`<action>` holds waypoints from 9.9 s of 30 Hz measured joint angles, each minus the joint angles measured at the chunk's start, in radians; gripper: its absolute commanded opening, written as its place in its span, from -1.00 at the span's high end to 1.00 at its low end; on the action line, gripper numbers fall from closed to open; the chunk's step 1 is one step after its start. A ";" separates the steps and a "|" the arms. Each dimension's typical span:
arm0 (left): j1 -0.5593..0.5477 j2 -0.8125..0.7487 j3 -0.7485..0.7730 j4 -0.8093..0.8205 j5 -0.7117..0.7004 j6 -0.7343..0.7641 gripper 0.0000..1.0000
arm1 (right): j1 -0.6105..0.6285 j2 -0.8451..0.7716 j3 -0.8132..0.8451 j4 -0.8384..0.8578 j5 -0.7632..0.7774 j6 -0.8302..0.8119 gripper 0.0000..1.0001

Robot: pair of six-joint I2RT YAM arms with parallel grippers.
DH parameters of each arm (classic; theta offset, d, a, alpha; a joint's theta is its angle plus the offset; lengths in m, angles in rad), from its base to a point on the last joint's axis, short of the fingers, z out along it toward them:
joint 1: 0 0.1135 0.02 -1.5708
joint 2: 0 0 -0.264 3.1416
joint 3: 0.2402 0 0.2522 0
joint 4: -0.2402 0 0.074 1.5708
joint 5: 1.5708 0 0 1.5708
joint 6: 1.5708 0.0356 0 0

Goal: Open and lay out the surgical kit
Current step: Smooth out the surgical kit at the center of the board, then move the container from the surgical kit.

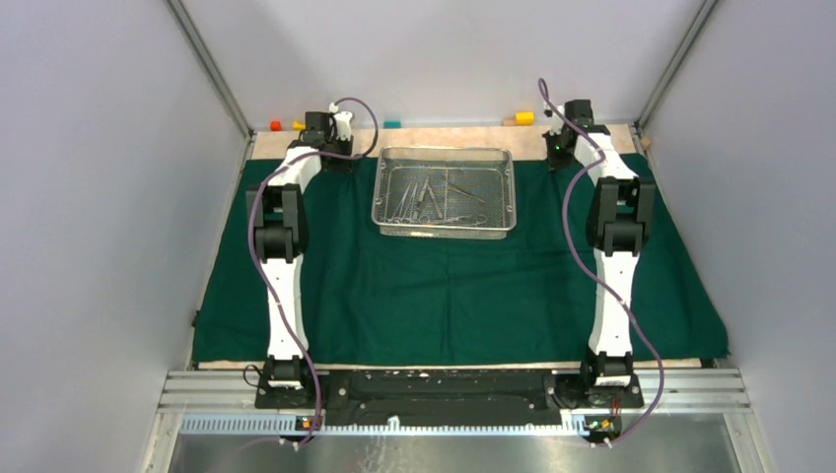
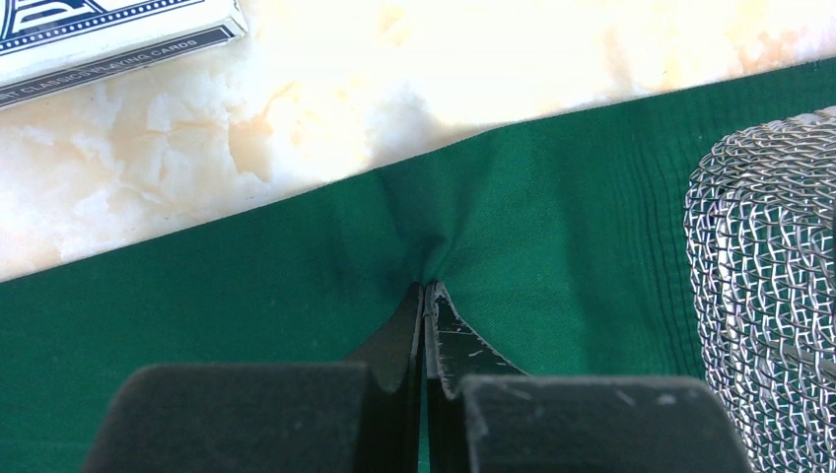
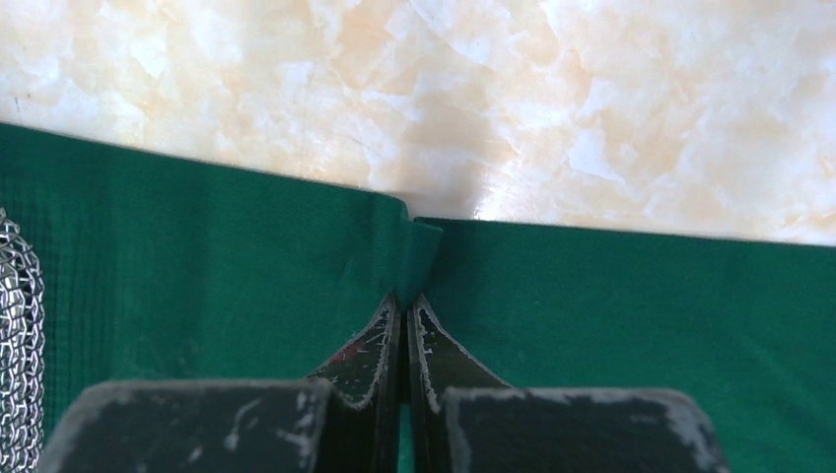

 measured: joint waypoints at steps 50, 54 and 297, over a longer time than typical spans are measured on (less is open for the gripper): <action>0.016 0.016 0.027 0.001 -0.011 0.030 1.00 | 0.007 0.025 0.029 0.004 -0.027 0.021 1.00; 0.017 0.028 0.048 0.001 -0.015 0.033 1.00 | 0.008 0.024 0.026 0.014 -0.030 0.022 1.00; 0.527 -1.145 -1.106 0.135 0.588 0.242 -0.98 | 0.195 -0.335 -0.447 0.240 -0.175 0.163 0.01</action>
